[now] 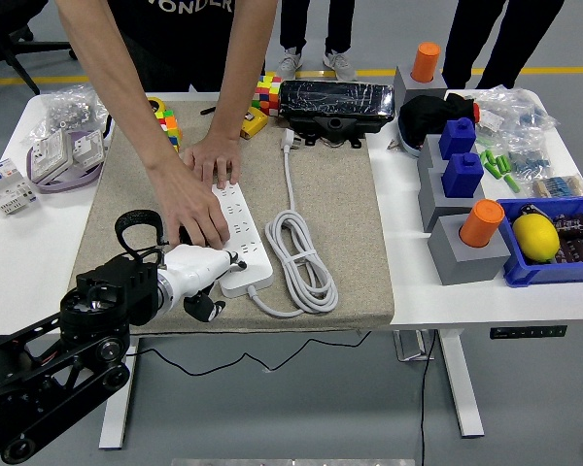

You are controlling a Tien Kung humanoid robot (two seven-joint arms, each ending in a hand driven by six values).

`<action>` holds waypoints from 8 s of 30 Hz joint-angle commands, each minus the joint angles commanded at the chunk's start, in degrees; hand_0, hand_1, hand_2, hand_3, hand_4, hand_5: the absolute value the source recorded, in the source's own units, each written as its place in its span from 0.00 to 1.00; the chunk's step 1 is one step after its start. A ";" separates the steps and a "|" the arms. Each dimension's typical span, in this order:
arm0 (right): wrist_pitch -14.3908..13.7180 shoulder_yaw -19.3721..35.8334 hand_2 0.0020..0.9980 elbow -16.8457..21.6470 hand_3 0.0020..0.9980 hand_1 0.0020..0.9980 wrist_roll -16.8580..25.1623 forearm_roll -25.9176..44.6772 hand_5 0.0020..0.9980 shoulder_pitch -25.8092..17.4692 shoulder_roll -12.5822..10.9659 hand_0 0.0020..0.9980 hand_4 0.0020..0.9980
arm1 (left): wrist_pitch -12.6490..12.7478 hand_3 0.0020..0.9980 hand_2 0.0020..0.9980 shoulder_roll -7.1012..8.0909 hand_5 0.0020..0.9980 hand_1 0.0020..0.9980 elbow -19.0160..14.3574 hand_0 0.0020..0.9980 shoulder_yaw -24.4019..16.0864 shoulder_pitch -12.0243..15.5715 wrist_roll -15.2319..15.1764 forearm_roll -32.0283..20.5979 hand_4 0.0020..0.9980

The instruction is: Pick up the plug,place it near the board,insert it into the board,press the button

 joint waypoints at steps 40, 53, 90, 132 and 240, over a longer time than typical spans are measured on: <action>-0.01 0.17 0.74 0.00 0.78 0.75 0.07 0.16 1.00 0.30 -0.14 0.80 1.00 | -0.02 0.87 0.12 -0.13 0.00 0.04 -0.01 0.16 0.48 -0.23 -0.57 1.41 0.60; -0.10 0.30 0.74 0.00 0.78 0.75 0.04 -0.10 1.00 0.02 0.00 0.80 1.00 | 3.01 0.86 0.12 0.46 0.00 0.03 -7.20 0.16 -3.68 4.09 -1.60 3.70 0.57; 0.01 0.14 0.74 0.00 0.78 0.75 0.24 0.28 1.00 0.36 -0.19 0.80 1.00 | 8.22 0.93 0.71 -0.38 0.36 0.70 -7.20 0.71 -10.31 8.04 -2.61 7.90 1.00; -0.04 -0.18 0.74 0.00 0.78 0.75 0.14 0.57 1.00 0.11 -0.03 0.80 1.00 | 2.90 0.86 0.12 -1.63 0.00 0.03 0.74 0.19 -4.75 5.43 -6.79 6.98 0.34; -0.30 -0.49 0.74 0.00 0.78 0.75 0.01 0.61 1.00 -0.12 0.00 0.80 1.00 | 29.36 0.81 0.76 -9.89 0.09 0.74 32.15 0.74 -12.64 -1.52 -28.38 0.10 1.00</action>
